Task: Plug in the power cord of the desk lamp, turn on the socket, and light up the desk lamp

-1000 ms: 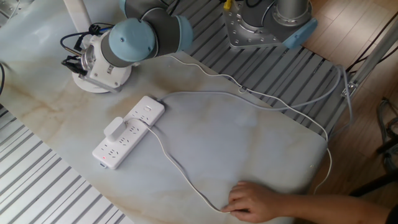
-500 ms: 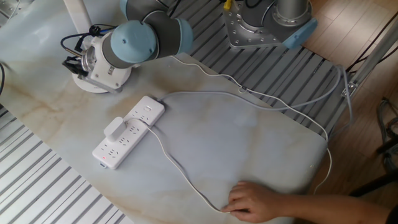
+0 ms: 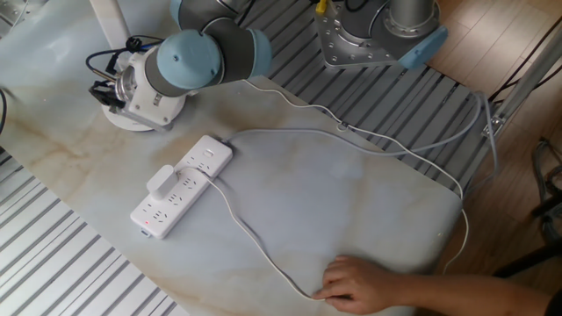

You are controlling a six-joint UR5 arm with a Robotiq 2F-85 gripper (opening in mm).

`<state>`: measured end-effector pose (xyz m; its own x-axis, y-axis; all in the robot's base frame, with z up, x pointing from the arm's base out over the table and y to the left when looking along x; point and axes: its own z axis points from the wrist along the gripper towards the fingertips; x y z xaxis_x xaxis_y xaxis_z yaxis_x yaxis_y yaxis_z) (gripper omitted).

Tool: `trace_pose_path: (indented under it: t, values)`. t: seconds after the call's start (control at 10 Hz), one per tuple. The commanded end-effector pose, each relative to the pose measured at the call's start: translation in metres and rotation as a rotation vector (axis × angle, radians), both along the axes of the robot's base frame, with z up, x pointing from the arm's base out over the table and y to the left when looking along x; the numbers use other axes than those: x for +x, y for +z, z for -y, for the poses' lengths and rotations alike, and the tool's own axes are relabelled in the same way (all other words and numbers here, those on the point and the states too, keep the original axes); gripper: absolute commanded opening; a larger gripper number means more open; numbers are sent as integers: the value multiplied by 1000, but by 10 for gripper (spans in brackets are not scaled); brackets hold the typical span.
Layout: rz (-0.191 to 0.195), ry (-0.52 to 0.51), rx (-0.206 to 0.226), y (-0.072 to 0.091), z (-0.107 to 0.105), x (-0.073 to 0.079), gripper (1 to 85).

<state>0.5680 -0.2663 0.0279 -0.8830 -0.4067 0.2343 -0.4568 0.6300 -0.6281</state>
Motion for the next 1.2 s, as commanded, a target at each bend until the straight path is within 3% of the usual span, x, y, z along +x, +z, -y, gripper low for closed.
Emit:
trace_pose_path:
  t: [0.0,0.8,1.1]
  values:
    - [2,-12,25,-5,-2,-2,10]
    - [-27,-49,36,-6,-8,-13,10]
    - [-37,-69,83,-13,-12,-16,10]
